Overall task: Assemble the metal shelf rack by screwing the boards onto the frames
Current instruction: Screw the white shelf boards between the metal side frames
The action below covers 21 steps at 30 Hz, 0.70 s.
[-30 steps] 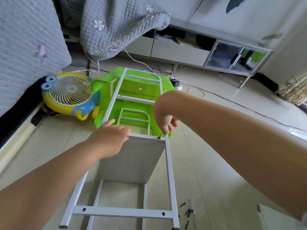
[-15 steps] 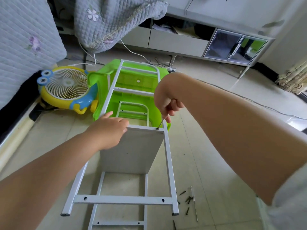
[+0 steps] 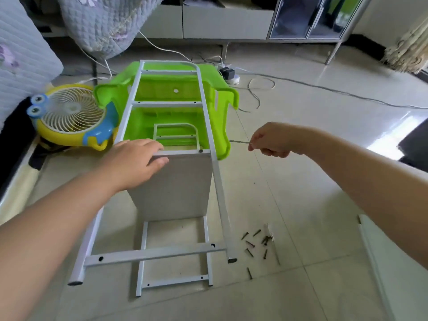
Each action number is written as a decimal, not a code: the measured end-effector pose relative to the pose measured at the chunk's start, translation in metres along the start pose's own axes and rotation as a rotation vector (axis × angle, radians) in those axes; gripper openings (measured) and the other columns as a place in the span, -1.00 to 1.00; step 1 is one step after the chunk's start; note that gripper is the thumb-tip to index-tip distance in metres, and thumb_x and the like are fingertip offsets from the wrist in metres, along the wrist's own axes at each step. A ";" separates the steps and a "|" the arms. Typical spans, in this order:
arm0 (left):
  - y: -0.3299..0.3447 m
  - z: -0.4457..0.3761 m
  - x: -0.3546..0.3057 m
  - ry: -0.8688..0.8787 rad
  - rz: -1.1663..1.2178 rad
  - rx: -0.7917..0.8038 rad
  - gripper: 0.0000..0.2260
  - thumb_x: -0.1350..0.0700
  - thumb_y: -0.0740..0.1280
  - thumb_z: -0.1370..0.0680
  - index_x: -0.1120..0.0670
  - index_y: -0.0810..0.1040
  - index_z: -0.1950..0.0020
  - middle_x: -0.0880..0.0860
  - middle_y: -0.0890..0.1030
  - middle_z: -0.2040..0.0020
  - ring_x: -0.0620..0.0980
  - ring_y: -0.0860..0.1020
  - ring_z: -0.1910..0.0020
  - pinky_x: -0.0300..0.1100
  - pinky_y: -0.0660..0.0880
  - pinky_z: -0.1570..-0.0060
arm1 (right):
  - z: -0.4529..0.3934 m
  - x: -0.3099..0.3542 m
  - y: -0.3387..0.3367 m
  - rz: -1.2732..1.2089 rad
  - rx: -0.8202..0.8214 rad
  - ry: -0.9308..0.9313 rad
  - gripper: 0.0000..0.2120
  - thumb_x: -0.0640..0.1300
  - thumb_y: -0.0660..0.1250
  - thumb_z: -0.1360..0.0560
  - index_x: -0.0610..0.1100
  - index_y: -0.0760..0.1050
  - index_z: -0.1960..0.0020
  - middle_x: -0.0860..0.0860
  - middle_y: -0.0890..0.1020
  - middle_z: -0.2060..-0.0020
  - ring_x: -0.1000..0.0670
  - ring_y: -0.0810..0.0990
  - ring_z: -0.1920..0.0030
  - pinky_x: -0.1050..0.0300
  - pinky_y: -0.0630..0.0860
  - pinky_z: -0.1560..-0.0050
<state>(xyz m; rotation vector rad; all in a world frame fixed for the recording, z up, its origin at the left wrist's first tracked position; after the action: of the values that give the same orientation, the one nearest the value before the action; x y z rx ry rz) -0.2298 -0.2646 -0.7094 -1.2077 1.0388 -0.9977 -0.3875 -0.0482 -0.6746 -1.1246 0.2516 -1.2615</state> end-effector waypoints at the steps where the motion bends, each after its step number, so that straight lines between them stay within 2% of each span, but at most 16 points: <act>1: -0.002 0.000 -0.006 -0.004 0.001 -0.004 -0.57 -0.14 0.08 -0.59 0.06 0.36 -0.36 0.02 0.42 -0.36 0.09 0.41 -0.30 -0.09 0.31 -0.19 | -0.005 -0.022 0.016 -0.019 -0.034 0.014 -0.89 -0.23 0.16 -0.54 -0.19 0.46 0.04 -0.05 0.38 0.46 0.02 0.23 0.52 0.32 0.16 0.59; 3: -0.004 -0.002 -0.020 0.009 -0.008 -0.001 -0.58 -0.07 0.11 -0.59 0.07 0.31 -0.40 0.03 0.37 -0.40 0.09 0.37 -0.33 -0.08 0.31 -0.21 | -0.017 -0.062 0.052 0.018 -0.062 0.044 -0.87 -0.22 0.12 -0.56 -0.20 0.43 0.05 -0.10 0.49 0.37 0.01 0.34 0.47 0.24 0.27 0.50; 5: -0.003 -0.007 -0.036 0.037 0.010 -0.012 -0.57 -0.04 0.11 -0.60 0.09 0.27 -0.43 0.05 0.33 -0.43 0.08 0.33 -0.37 -0.07 0.30 -0.24 | -0.027 -0.096 0.093 0.077 -0.042 0.084 -0.81 -0.20 0.08 -0.58 -0.22 0.46 0.00 -0.16 0.59 0.17 -0.04 0.47 0.30 0.17 0.35 0.34; 7: -0.003 -0.013 -0.050 0.056 0.050 -0.037 -0.57 -0.01 0.09 -0.61 0.11 0.25 -0.45 0.07 0.30 -0.45 0.10 0.31 -0.38 -0.04 0.30 -0.26 | -0.032 -0.122 0.132 0.132 -0.010 0.123 -0.78 -0.18 0.04 -0.58 -0.22 0.45 -0.01 -0.15 0.59 0.08 -0.06 0.48 0.19 0.15 0.36 0.27; 10: 0.000 -0.024 -0.068 0.054 0.112 -0.073 -0.58 0.03 0.07 -0.62 0.14 0.22 -0.46 0.09 0.28 -0.46 0.10 0.29 -0.40 -0.04 0.29 -0.25 | -0.034 -0.147 0.178 0.191 0.040 0.158 -0.82 -0.18 0.04 -0.58 -0.16 0.34 0.15 -0.09 0.47 0.16 -0.05 0.43 0.18 0.18 0.33 0.31; 12: 0.002 -0.031 -0.078 0.055 0.137 -0.103 -0.58 0.04 0.06 -0.63 0.17 0.21 -0.46 0.11 0.26 -0.47 0.10 0.26 -0.42 -0.06 0.26 -0.28 | -0.033 -0.159 0.203 0.196 0.068 0.173 -0.76 -0.21 0.06 -0.57 -0.12 0.25 0.28 -0.09 0.44 0.15 -0.06 0.46 0.15 0.19 0.31 0.26; 14: 0.005 -0.039 -0.085 0.058 0.151 -0.099 -0.49 -0.07 0.02 -0.61 0.19 0.17 -0.48 0.13 0.19 -0.49 0.08 0.20 -0.46 -0.08 0.19 -0.35 | -0.027 -0.167 0.225 0.196 0.094 0.166 -0.73 -0.24 0.09 -0.54 -0.11 0.19 0.34 -0.13 0.47 0.09 -0.05 0.44 0.14 0.19 0.30 0.25; 16: 0.008 -0.044 -0.090 0.061 0.160 -0.071 -0.34 -0.16 -0.09 -0.50 0.20 0.11 -0.50 0.13 0.11 -0.52 0.06 0.11 -0.49 -0.09 0.11 -0.40 | -0.021 -0.173 0.241 0.197 0.123 0.146 -0.67 -0.24 0.12 -0.51 -0.08 0.12 0.38 -0.09 0.46 0.15 -0.04 0.40 0.14 0.19 0.27 0.31; 17: 0.009 -0.047 -0.091 0.059 0.163 -0.059 -0.33 -0.17 -0.10 -0.50 0.20 0.09 -0.51 0.12 0.09 -0.53 0.04 0.09 -0.50 -0.09 0.08 -0.42 | -0.019 -0.176 0.248 0.198 0.132 0.133 -0.65 -0.24 0.14 -0.50 -0.07 0.09 0.39 -0.07 0.43 0.19 -0.05 0.42 0.12 0.17 0.24 0.32; 19: 0.012 -0.050 -0.092 0.044 0.147 -0.028 -0.45 -0.12 -0.05 -0.62 0.18 0.07 -0.51 0.10 0.05 -0.54 0.01 0.03 -0.51 -0.10 0.05 -0.42 | -0.018 -0.182 0.258 0.193 0.123 0.129 -0.63 -0.24 0.16 -0.47 -0.05 0.06 0.40 -0.08 0.44 0.20 -0.10 0.48 0.06 0.17 0.22 0.37; 21: 0.012 -0.053 -0.090 0.044 0.119 0.007 -0.50 -0.04 -0.04 -0.64 0.17 0.04 -0.52 0.07 0.00 -0.55 -0.03 -0.02 -0.52 -0.11 0.02 -0.43 | -0.019 -0.190 0.267 0.188 0.082 0.155 -0.66 -0.23 0.16 -0.46 -0.05 0.08 0.40 -0.15 0.53 0.05 -0.13 0.52 0.00 0.17 0.26 0.33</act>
<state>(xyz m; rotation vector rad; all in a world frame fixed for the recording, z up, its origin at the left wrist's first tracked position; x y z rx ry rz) -0.3021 -0.1880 -0.7177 -1.1095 1.1275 -0.9379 -0.3029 0.0713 -0.9684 -0.9128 0.4088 -1.1811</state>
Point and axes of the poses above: each hand's wrist, its own z-axis away from the middle knuckle, its own y-axis out of the palm, x = y × z, the point moved 2 cm from there along -z, towards the middle knuckle
